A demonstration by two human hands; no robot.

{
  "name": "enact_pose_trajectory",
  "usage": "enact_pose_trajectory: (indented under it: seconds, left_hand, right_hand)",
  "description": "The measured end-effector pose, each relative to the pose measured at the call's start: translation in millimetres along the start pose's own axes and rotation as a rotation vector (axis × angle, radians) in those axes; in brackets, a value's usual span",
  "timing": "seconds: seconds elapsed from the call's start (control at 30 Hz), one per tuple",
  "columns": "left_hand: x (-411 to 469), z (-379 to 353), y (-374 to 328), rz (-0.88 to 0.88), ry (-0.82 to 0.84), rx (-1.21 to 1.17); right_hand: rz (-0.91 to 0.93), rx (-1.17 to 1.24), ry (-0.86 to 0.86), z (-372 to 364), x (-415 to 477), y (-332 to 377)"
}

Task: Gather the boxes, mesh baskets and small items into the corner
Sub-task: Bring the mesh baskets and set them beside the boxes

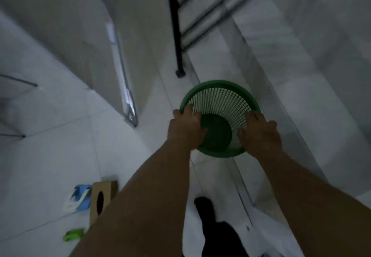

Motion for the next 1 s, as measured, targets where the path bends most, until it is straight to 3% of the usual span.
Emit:
enact_pose_trajectory:
  seconds: [0.3, 0.5, 0.77, 0.83, 1.0]
  left_hand:
    - [-139, 134, 75, 0.37, -0.371, -0.133]
    - [-304, 144, 205, 0.731, -0.516, -0.226]
    - [-650, 39, 326, 1.338, -0.62, -0.306]
    - [-739, 1, 332, 1.459, -0.624, -0.333]
    - [-944, -98, 319, 1.761, -0.59, -0.361]
  right_hand:
    - [0.474, -0.171, -0.175, 138, -20, 149]
    - [0.919, -0.219, -0.169, 142, -96, 339]
    - [1.579, -0.241, -0.091, 52, -389, 561]
    - [1.717, -0.238, -0.085, 23, -477, 591]
    - [1.977, -0.167, 0.113, -45, -697, 629]
Point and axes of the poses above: each hand's wrist, its own x-axis towards the middle knuckle, its own z-axis out of the back of the hand, y = z × x, the point moved 6 cm from there along x, towards the middle knuckle, and after that the axes turned 9 degrees about z, right-handed, at the moved point
